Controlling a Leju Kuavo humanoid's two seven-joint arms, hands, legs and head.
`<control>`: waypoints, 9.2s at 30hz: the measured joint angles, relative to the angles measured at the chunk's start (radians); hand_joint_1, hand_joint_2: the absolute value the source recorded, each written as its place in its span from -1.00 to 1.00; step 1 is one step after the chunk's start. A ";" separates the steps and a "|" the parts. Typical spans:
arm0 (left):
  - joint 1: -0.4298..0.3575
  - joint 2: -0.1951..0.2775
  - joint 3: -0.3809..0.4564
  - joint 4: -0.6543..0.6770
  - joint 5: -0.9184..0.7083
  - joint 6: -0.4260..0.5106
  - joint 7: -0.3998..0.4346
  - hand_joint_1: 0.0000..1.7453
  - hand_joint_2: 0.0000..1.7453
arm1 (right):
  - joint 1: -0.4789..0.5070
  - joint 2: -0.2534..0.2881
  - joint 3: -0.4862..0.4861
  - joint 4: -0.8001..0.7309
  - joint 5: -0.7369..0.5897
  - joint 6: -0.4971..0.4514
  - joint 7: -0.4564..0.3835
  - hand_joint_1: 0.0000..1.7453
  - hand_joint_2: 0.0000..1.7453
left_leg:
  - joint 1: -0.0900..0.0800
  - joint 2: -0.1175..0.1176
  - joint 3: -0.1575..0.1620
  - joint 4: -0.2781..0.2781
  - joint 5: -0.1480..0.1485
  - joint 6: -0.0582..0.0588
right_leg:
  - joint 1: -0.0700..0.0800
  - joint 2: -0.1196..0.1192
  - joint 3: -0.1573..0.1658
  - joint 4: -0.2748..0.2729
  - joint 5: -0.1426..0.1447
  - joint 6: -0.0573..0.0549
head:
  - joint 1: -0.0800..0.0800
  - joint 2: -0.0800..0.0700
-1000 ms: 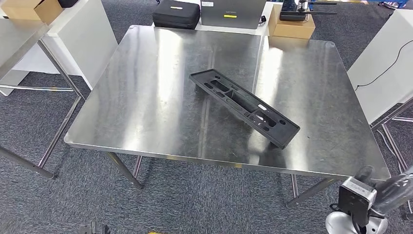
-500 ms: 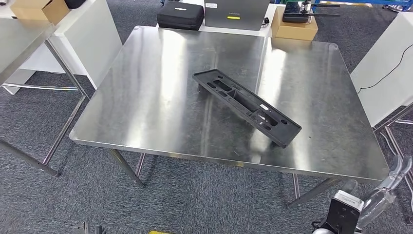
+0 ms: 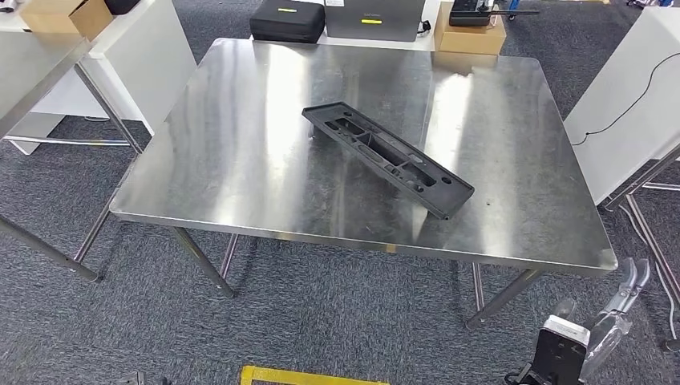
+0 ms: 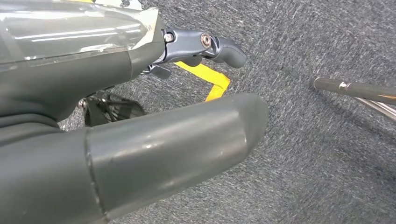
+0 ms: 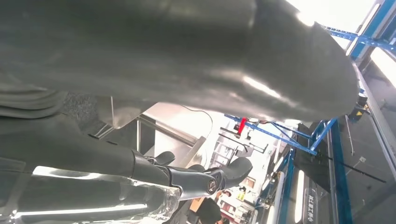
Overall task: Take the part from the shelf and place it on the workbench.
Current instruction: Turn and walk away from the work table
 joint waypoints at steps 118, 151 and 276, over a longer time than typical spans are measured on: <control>-0.013 -0.028 0.141 0.006 -0.150 0.141 0.060 -1.00 -1.00 | -0.277 -0.174 -0.547 1.571 -0.218 0.126 0.396 -1.00 -1.00 | 0.008 0.006 -0.203 0.233 -0.016 -0.035 | -0.001 -0.027 0.100 -0.056 -0.056 -0.022 | -0.007 0.000; -0.020 -0.038 0.141 -0.001 -0.155 0.158 0.065 -1.00 -1.00 | -0.278 -0.175 -0.564 1.571 -0.209 0.129 0.400 -1.00 -1.00 | 0.005 0.019 -0.113 0.119 0.006 -0.024 | 0.002 -0.061 0.092 -0.025 -0.065 -0.019 | -0.007 0.000; -0.031 -0.047 0.145 0.000 -0.149 0.189 0.058 -1.00 -1.00 | -0.274 -0.185 -0.597 1.573 -0.185 0.102 0.389 -1.00 -1.00 | -0.007 0.058 -0.061 -0.017 0.054 0.001 | 0.009 -0.081 0.061 0.009 -0.071 -0.001 | 0.008 0.000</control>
